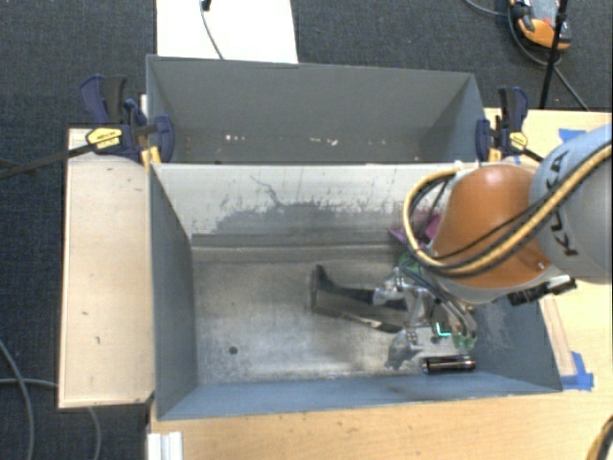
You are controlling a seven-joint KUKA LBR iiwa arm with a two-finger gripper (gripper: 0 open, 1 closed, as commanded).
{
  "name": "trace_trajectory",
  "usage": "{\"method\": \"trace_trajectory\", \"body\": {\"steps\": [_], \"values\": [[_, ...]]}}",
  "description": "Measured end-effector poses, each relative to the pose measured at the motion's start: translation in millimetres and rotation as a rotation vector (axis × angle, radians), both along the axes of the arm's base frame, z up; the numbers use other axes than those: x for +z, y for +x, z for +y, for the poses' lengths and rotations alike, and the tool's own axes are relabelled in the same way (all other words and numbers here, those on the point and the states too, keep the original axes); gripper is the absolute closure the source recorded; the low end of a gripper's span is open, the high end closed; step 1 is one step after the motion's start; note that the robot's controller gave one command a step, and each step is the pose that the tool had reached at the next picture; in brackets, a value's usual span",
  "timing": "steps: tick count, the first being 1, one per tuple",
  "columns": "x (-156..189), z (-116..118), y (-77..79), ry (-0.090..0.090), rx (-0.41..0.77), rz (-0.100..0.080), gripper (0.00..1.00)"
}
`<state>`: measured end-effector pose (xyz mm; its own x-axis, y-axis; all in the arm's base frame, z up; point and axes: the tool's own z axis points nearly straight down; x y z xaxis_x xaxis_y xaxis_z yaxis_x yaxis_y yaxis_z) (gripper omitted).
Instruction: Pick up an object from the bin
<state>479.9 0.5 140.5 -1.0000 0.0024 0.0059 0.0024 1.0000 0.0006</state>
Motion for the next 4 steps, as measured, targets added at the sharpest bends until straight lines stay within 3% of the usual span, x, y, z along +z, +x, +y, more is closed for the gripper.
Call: {"method": "trace_trajectory", "body": {"steps": [1, 2, 3, 4], "values": [[3.7, 0.0, 2.0, 0.0, 0.0, -0.008, 0.0], [-34.3, 17.0, 53.5, 0.0, -0.147, -0.023, 0.0], [-52.4, 26.3, 73.8, -0.001, -0.194, -0.005, 0.0], [-38.9, 22.0, 54.2, -0.001, -0.373, -0.006, 0.0]]}}
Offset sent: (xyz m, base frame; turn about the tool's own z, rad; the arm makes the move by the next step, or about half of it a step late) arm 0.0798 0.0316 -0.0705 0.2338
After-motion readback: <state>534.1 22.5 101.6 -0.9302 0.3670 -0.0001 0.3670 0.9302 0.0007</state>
